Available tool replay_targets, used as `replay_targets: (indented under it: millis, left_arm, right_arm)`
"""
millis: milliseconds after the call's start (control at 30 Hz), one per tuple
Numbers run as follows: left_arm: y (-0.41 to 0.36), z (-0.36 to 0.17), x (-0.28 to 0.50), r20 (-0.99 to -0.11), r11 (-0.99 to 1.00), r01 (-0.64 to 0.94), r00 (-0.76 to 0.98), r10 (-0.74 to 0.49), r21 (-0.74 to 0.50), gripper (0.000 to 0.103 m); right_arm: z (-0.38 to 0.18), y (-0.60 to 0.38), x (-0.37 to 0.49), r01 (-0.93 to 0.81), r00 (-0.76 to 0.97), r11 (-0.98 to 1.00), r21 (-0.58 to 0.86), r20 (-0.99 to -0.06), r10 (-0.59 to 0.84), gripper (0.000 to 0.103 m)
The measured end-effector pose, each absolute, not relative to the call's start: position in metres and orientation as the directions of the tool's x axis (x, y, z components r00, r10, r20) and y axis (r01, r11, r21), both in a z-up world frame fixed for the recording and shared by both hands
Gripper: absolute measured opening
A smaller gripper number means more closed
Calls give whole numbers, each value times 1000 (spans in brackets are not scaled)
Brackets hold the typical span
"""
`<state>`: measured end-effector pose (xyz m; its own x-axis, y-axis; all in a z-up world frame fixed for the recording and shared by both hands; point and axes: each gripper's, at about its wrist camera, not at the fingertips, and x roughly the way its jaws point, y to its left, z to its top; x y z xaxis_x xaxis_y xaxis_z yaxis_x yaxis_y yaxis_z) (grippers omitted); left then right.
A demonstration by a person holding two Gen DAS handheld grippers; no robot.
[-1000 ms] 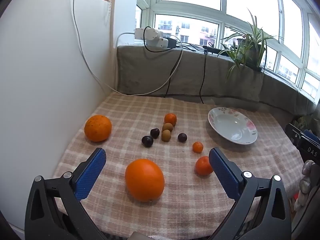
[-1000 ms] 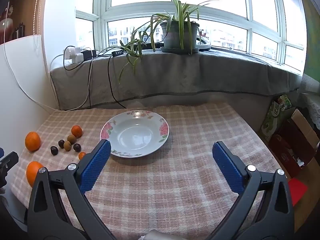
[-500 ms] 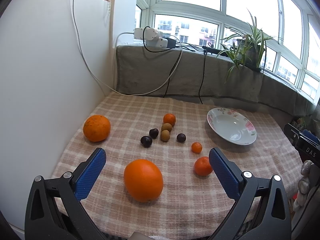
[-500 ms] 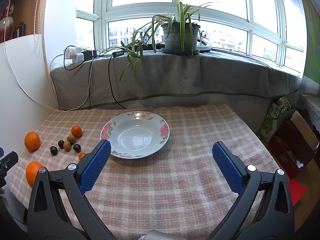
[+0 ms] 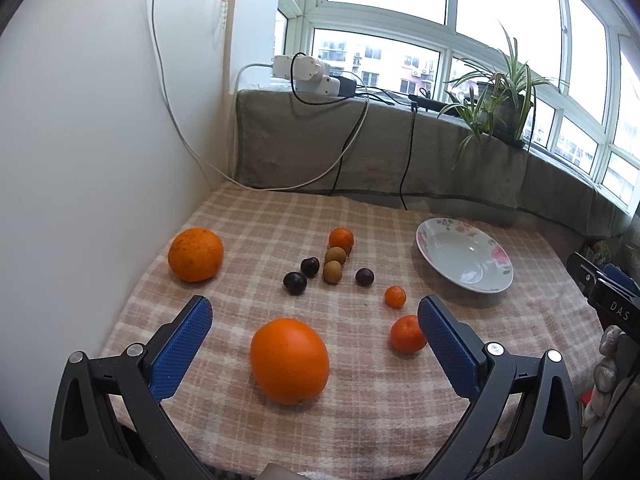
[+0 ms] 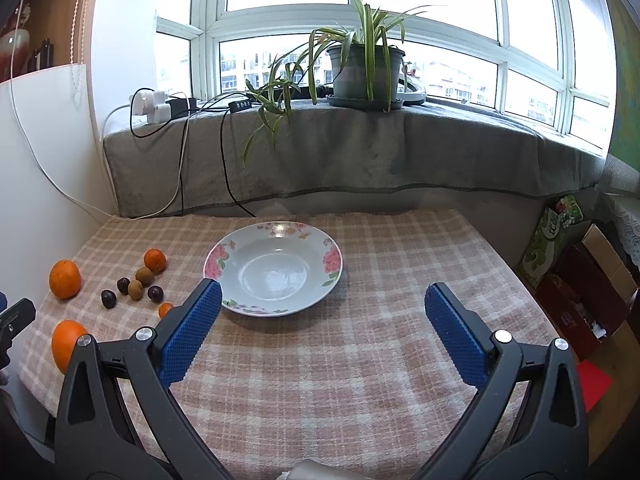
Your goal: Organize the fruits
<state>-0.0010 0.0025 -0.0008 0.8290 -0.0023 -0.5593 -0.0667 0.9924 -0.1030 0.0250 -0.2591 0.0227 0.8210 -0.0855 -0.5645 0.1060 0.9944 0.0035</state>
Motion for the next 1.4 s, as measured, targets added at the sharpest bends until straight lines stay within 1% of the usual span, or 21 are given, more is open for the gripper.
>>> replay_targets:
  millis: [1400]
  left_arm:
    - [11,-5,-2,-562,990,-80,827,-1,-118,102]
  right_arm:
    - [17,-246,28,74,820,997,-13,-568,-69,103]
